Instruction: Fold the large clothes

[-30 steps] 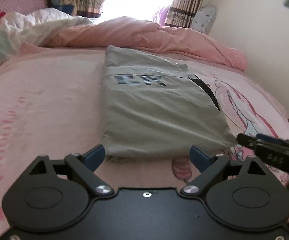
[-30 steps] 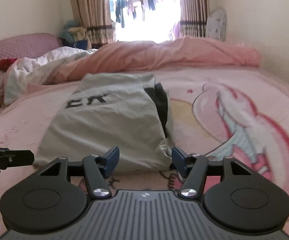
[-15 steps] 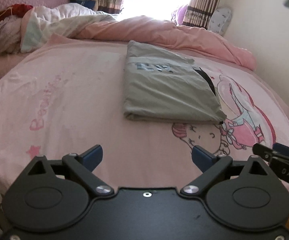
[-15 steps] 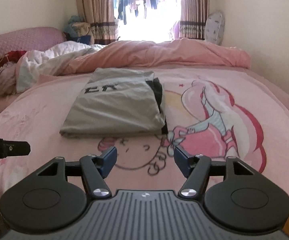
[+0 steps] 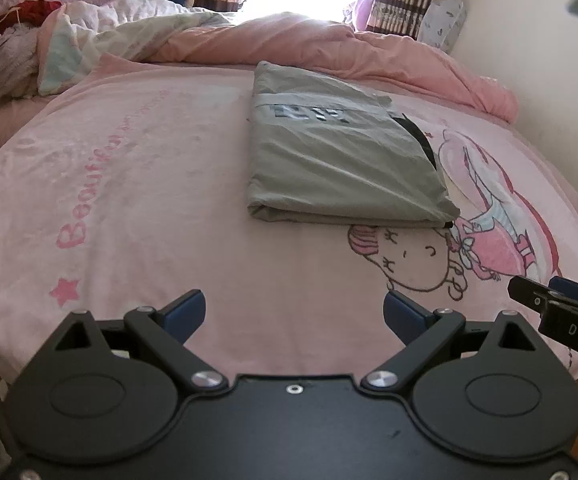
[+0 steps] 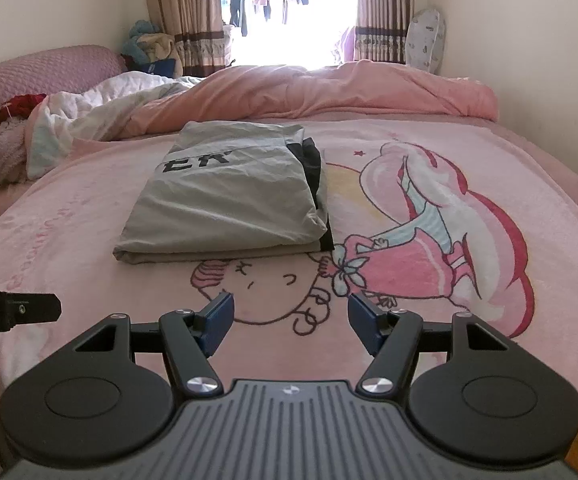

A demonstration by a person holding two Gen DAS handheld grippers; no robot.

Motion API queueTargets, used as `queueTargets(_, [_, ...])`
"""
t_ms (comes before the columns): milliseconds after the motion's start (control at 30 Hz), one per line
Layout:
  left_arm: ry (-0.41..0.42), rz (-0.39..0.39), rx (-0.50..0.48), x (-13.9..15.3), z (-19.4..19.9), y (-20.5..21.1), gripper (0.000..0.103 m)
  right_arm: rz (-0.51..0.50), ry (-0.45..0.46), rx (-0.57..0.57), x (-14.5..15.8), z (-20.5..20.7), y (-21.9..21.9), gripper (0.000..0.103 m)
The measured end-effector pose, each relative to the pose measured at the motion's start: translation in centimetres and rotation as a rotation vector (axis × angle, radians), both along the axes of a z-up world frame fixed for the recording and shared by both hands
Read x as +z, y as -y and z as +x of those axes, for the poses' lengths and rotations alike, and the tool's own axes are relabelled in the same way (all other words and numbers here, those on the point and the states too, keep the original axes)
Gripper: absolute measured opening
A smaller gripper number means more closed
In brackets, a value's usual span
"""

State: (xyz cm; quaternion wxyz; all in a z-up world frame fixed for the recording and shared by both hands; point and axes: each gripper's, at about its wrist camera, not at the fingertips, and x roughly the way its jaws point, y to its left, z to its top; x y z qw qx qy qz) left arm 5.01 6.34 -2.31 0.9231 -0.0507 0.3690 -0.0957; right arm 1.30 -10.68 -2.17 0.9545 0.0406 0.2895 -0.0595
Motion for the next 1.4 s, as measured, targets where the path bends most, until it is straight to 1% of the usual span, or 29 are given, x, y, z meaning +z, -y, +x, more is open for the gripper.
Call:
queueTargets(400, [-0.022,0.011,0.007,-0.3,0.8,-0.6,0.098,0.000,-0.007,0.002,-0.1,0.3,0.2,0.077])
queueTargets(867, [-0.025,0.009,0.013,-0.3,1.2,-1.1,0.098,-0.002,-0.020,-0.002,-0.3,0.7,0.5,0.077])
queueTargets(1400, [-0.019,0.017,0.018,-0.2,0.9,-0.6,0.098,-0.002,-0.022,-0.005,-0.4,0.7,0.7,0.077])
